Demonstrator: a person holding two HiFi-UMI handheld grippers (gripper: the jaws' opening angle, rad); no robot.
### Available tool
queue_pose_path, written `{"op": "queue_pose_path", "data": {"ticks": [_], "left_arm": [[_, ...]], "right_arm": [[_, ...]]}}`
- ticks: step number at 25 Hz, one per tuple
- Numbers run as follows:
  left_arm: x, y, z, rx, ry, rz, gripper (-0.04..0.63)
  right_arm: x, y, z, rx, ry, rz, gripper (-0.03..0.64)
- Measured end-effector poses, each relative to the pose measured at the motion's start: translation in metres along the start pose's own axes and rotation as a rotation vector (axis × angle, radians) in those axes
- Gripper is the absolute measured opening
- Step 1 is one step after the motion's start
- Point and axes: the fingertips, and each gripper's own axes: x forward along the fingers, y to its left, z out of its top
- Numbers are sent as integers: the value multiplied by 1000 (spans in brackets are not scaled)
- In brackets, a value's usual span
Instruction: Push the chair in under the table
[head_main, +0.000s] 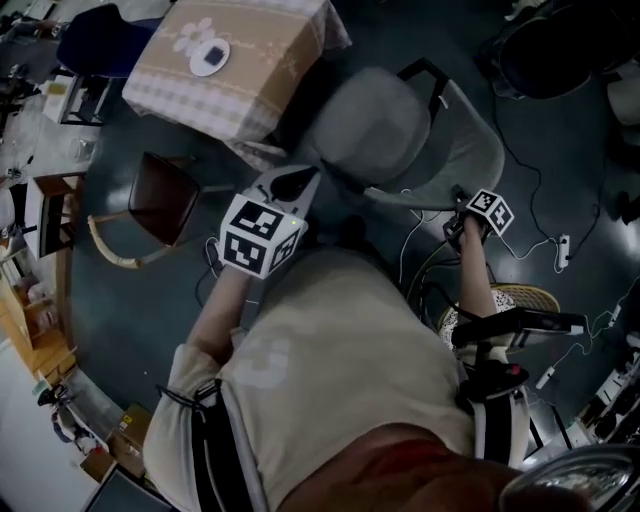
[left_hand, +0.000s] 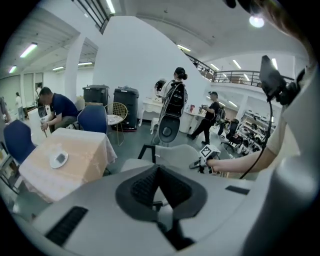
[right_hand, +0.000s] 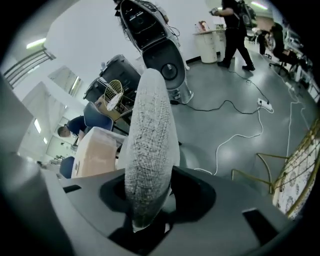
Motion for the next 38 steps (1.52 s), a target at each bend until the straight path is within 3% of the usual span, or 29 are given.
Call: {"op": "queue_pose_path", "data": {"ticks": [4,7,11,16,21,25,30,38], "left_arm": [[-11,9,-10,-56,-2,-6,6],[-12,23,-16,-97,14,-7,6],[-12,39,-15,-65,18,-4,6],[-13,53,-22,-84,30,-2,6],[-24,46,-19,-49,29,-2,6],[-21,47,-15,-38,46,-2,6],[-19,32,-6,38,50,-16,6],[-15,33,-10,26,63,-22,6]], "right_arm": [[-5,-4,3,-65,23,-49,166],[-1,-5,1,-137,56,-135,155],[7,-1,0,-175,22,-233,130],[13,-3,0,-179,10,-272,126],[6,-5,-4,-215,4,-332,123],[6,-4,-3,-233,-4,-328,123],[3,-4,-7,-274,6,-331,126],[8,2,-8,-319,21,-326,129]]}}
